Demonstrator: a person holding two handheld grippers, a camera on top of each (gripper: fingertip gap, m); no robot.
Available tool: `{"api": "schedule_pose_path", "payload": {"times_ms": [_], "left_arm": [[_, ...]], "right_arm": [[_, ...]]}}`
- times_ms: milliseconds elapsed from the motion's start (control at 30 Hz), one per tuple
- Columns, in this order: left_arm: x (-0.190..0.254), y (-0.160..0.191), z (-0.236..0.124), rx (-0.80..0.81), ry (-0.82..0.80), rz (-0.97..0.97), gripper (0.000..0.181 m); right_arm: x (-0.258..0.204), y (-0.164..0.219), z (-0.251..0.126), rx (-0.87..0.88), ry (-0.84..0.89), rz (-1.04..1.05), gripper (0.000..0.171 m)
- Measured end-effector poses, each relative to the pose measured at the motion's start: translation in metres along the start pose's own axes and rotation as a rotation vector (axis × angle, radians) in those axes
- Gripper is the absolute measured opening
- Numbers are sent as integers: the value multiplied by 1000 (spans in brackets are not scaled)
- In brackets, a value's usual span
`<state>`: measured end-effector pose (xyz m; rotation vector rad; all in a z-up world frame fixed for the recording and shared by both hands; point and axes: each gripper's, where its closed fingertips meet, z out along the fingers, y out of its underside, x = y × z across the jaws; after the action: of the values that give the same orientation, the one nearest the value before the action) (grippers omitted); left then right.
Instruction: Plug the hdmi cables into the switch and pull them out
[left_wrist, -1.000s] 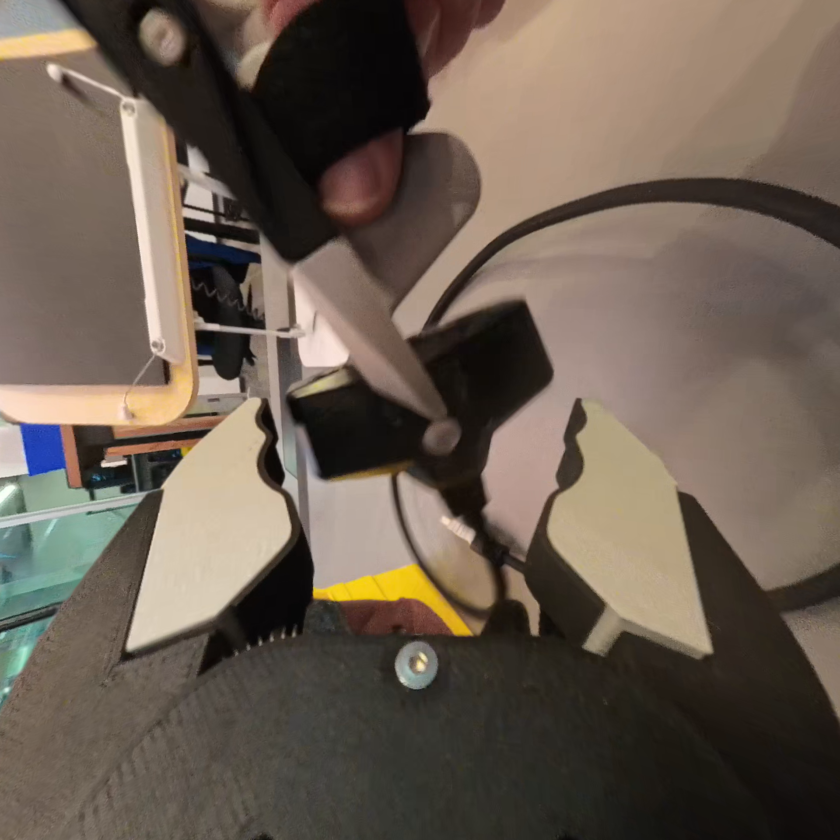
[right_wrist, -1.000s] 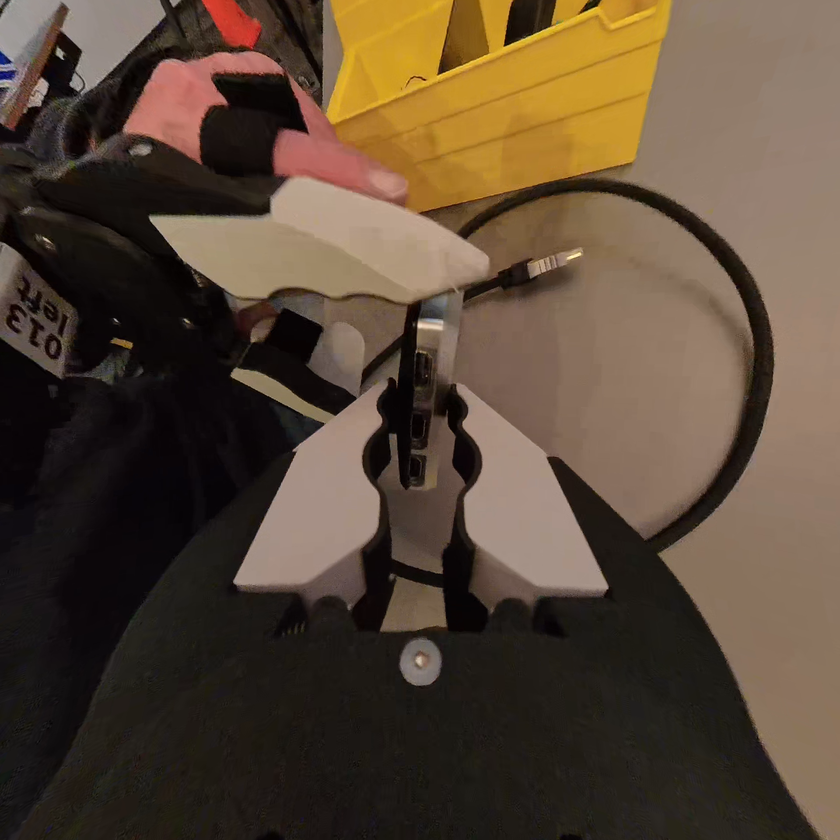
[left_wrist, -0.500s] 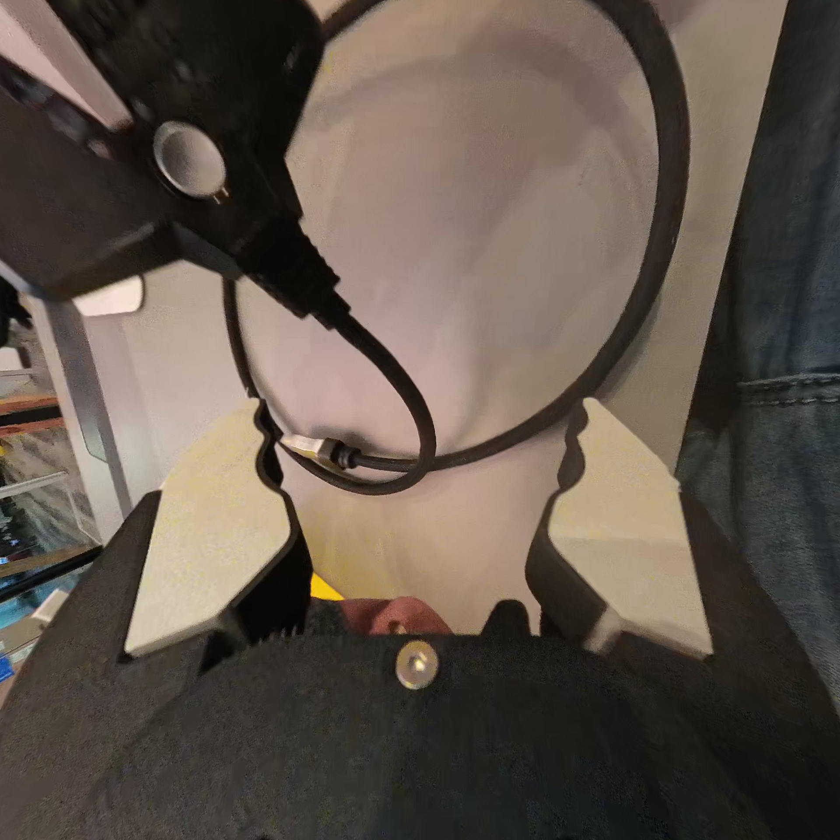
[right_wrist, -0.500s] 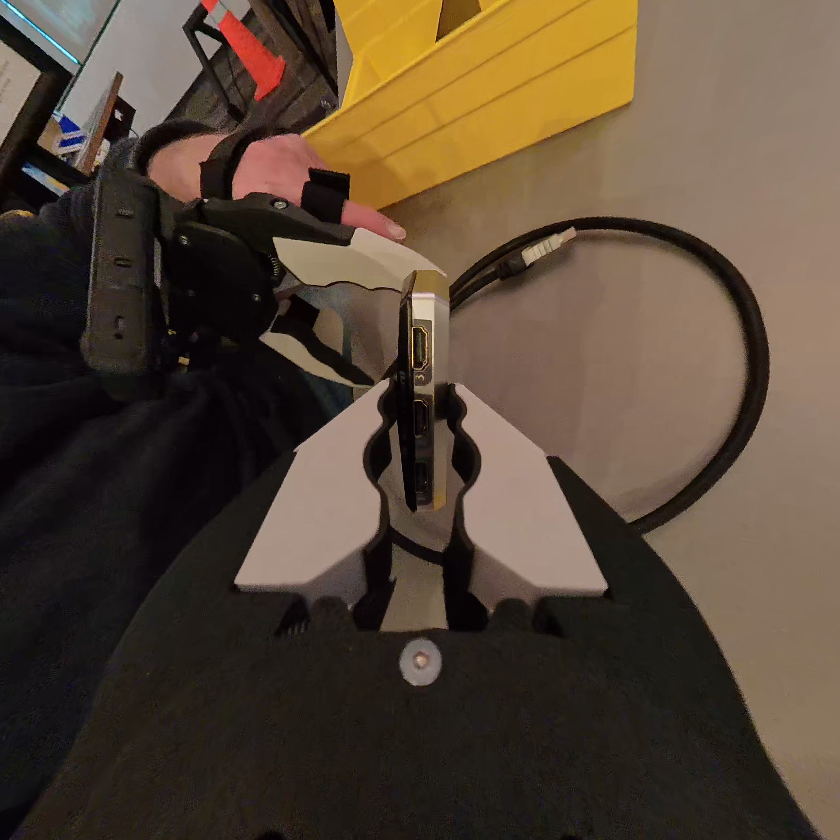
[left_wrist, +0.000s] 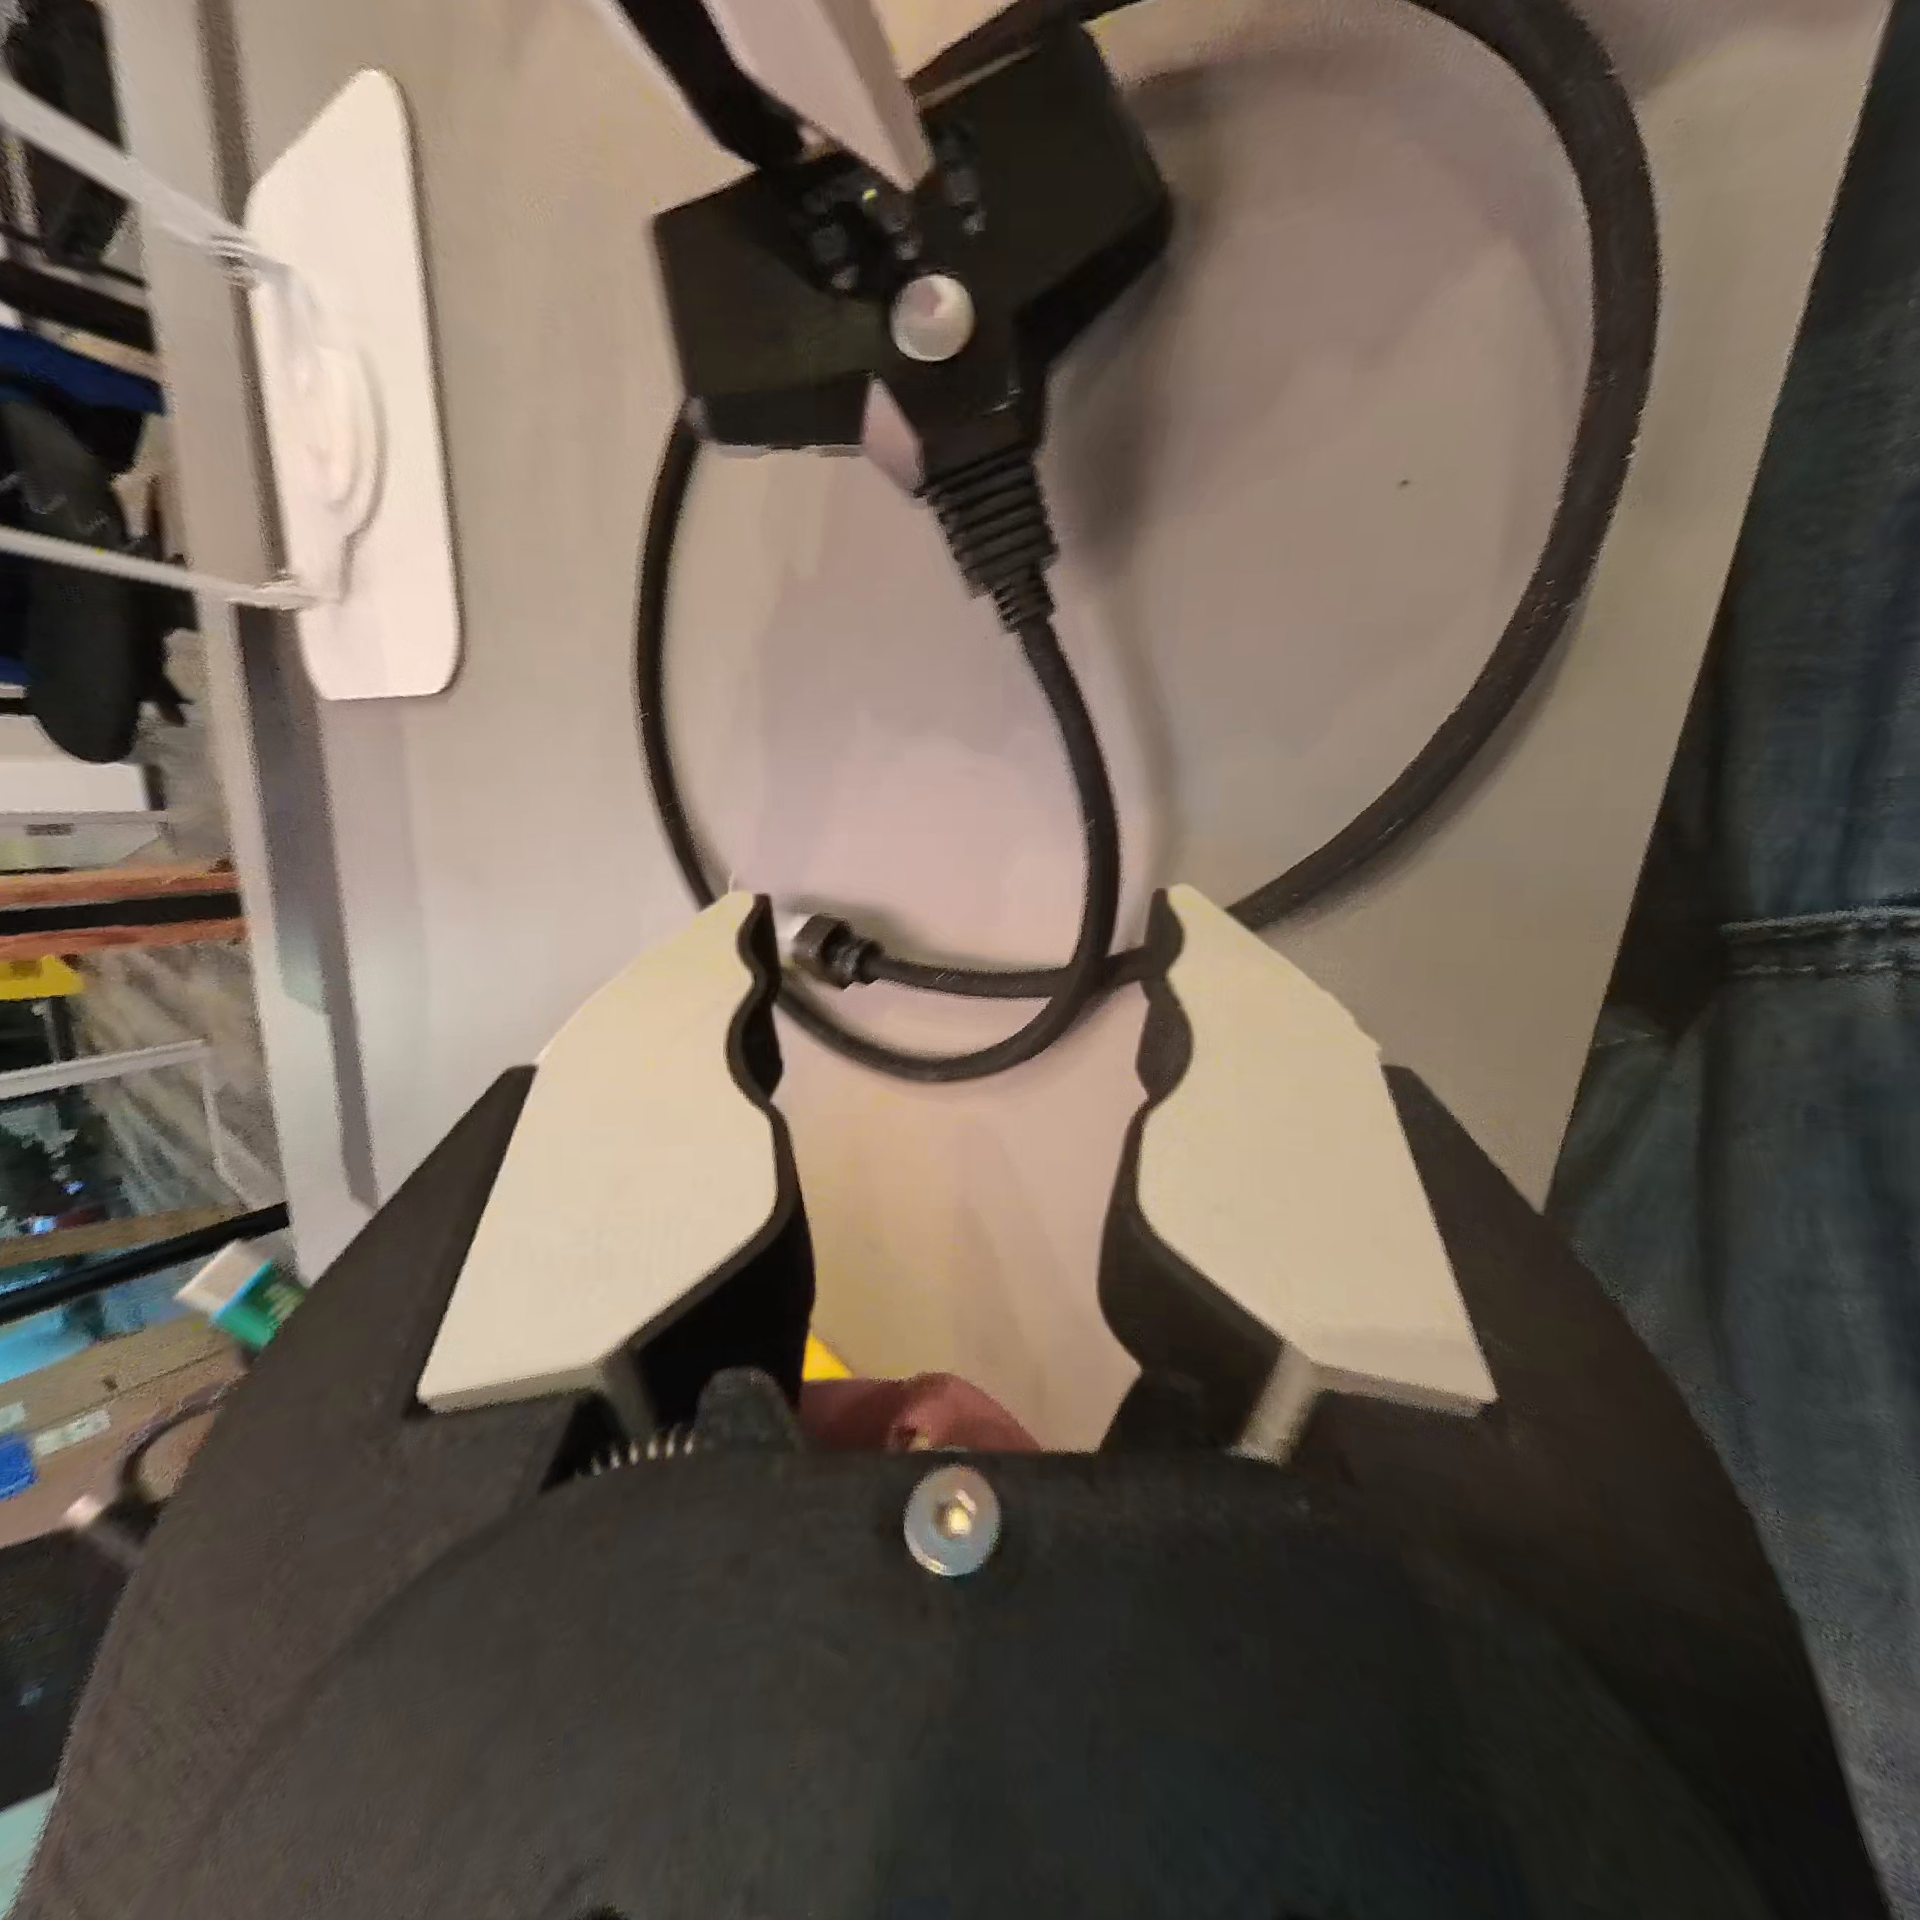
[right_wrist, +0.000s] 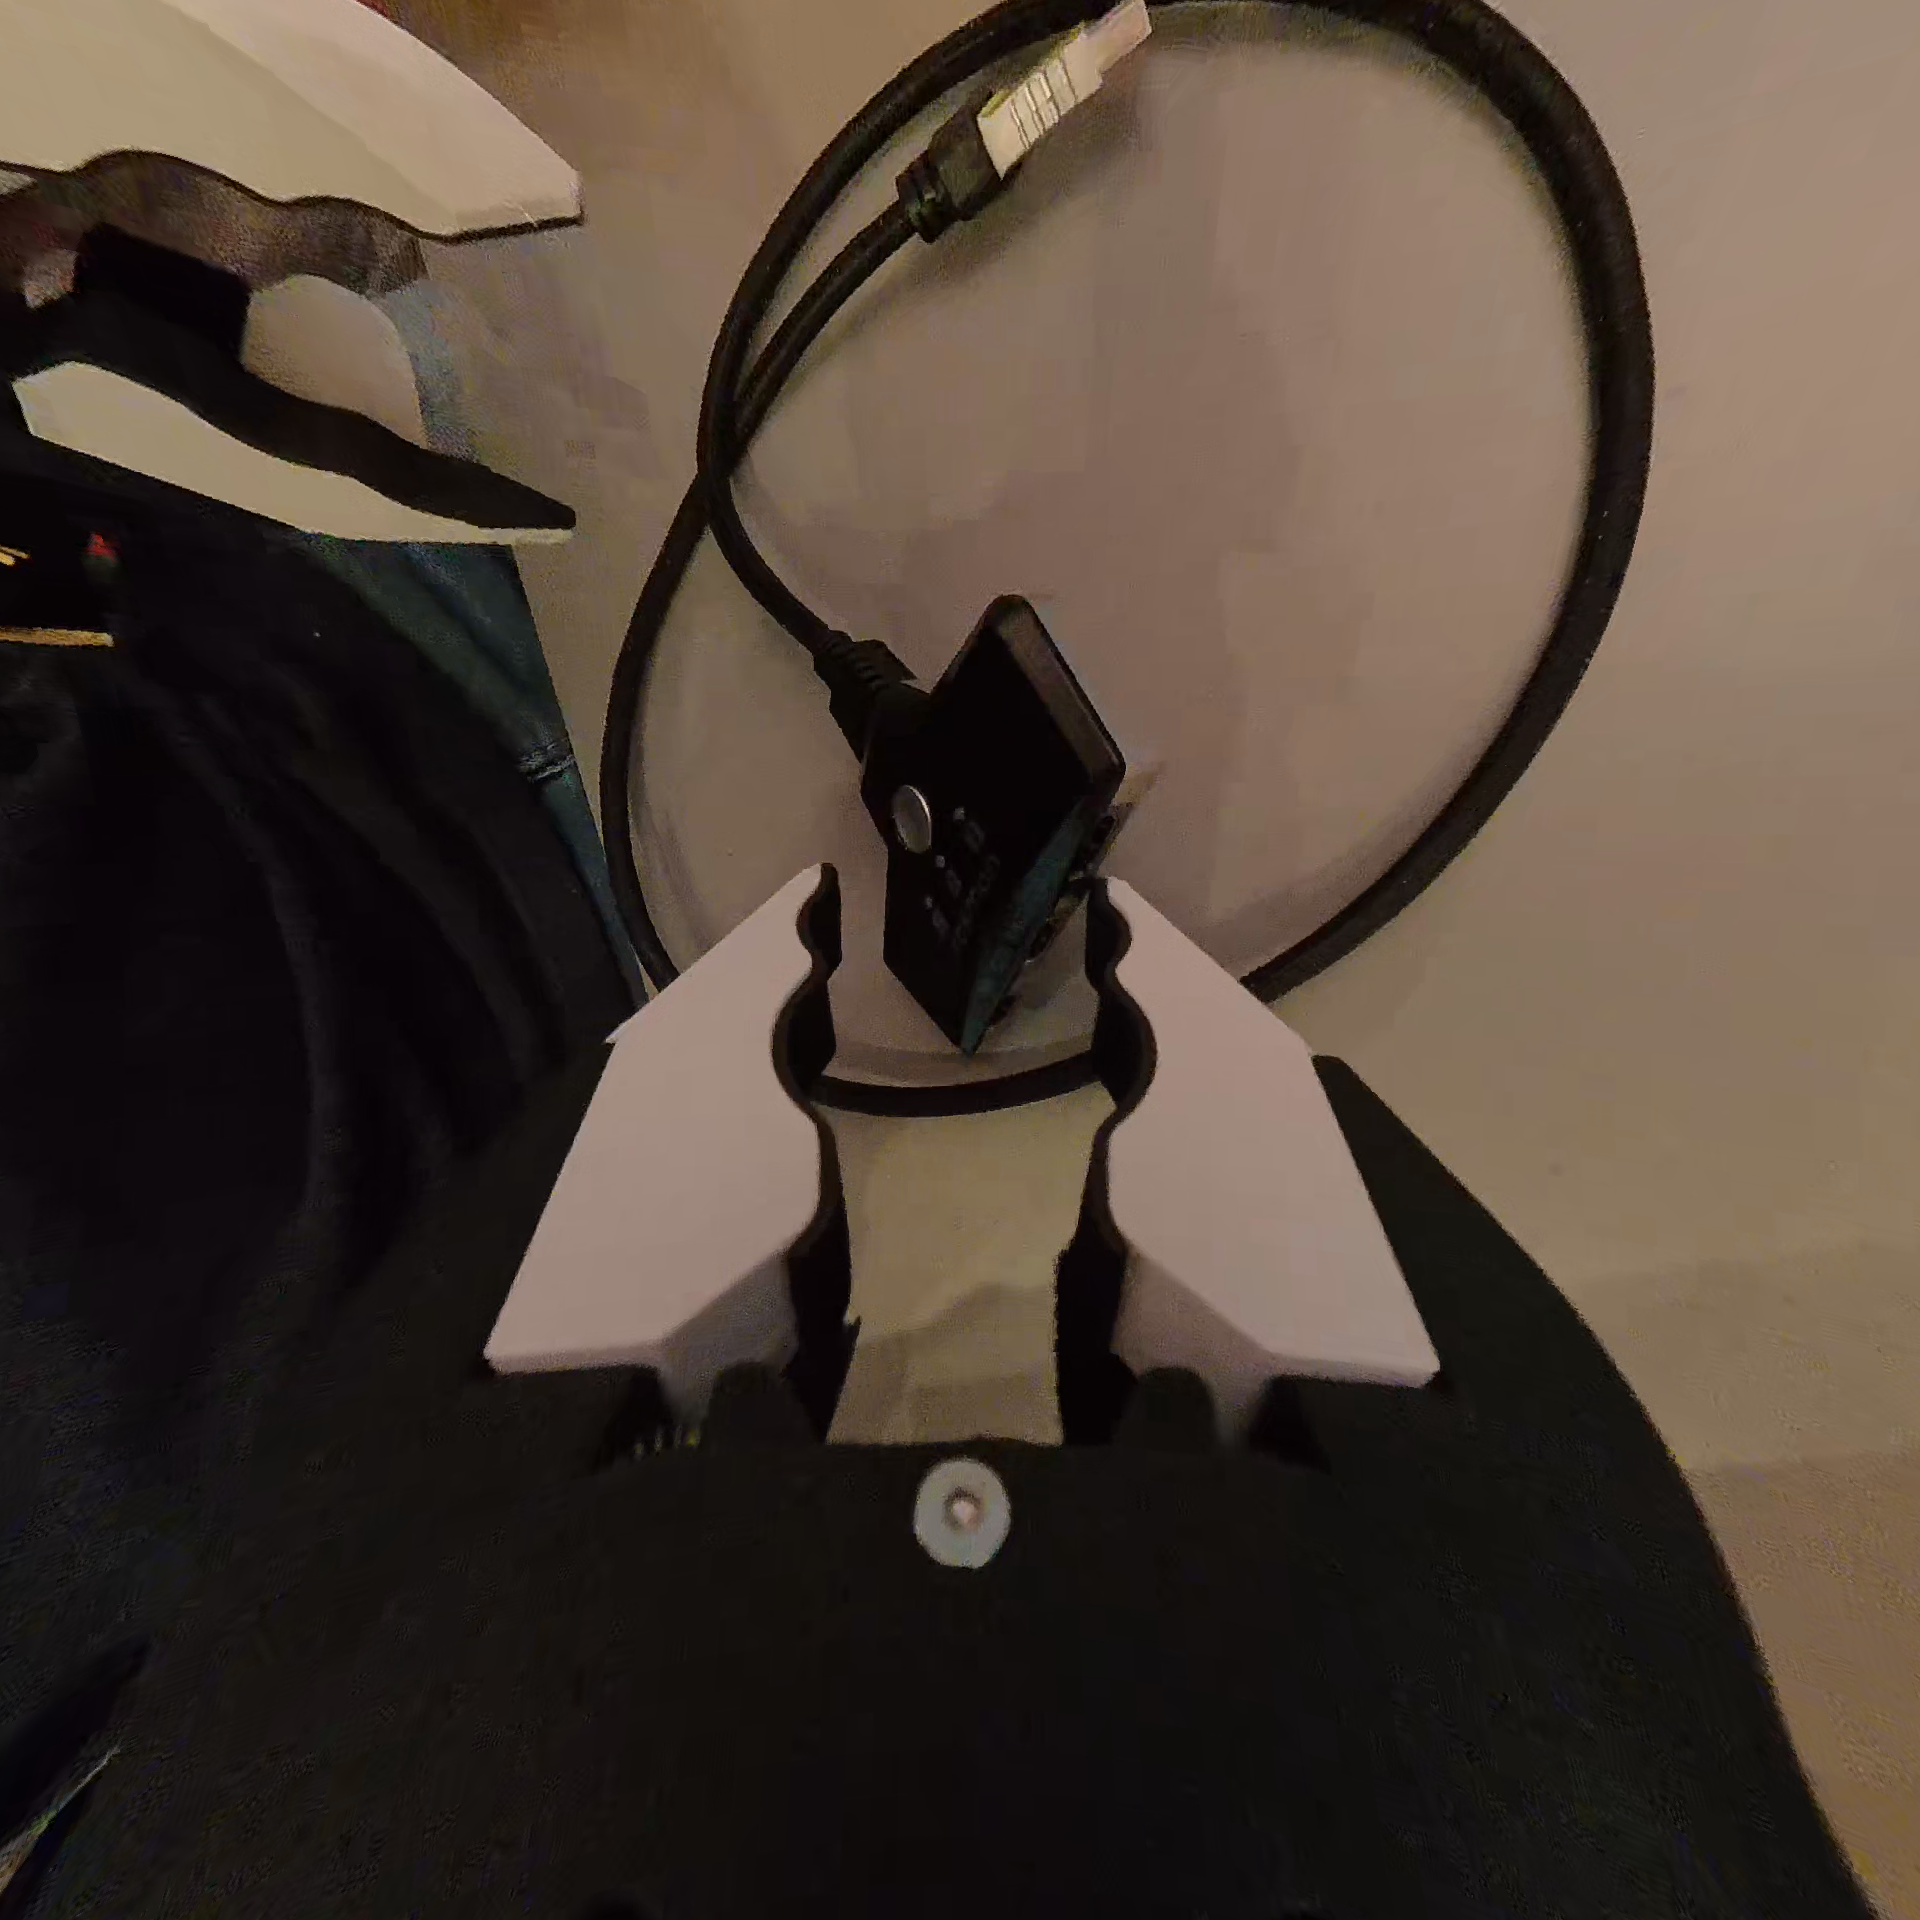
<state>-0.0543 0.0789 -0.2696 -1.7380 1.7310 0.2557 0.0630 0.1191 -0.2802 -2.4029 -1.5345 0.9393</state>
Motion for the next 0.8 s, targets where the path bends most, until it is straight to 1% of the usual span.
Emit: {"api": "schedule_pose_path", "payload": {"times_ms": [100,200,300,400,467,533,567,633,800], "left_arm": [[-29,13,-28,-10,-100,-50,60],[-62,53,-68,-78,-201,-126,52],[-85,121,-105,-213,-245,-293,47],[-91,204,-122,-377,-270,-437,42],[-74,250,-119,-487,-185,-506,44],[-56,277,-111,-539,-90,-526,45],[-47,285,-106,-551,-39,-540,44],[-41,300,-99,-602,-2,-484,41],[-13,323,-87,-716,225,-421,33]], "right_arm": [[0,-2,-3,26,10,-11,46],[2,-2,-1,41,19,-16,44],[1,-2,1,44,7,-23,42],[0,-3,3,45,4,-32,40],[0,-4,5,44,3,-37,40],[-2,-4,6,43,-5,-40,40],[-3,-5,7,44,-10,-42,39],[-4,-5,8,45,-16,-46,39],[-6,-6,8,49,-27,-53,38]]}}
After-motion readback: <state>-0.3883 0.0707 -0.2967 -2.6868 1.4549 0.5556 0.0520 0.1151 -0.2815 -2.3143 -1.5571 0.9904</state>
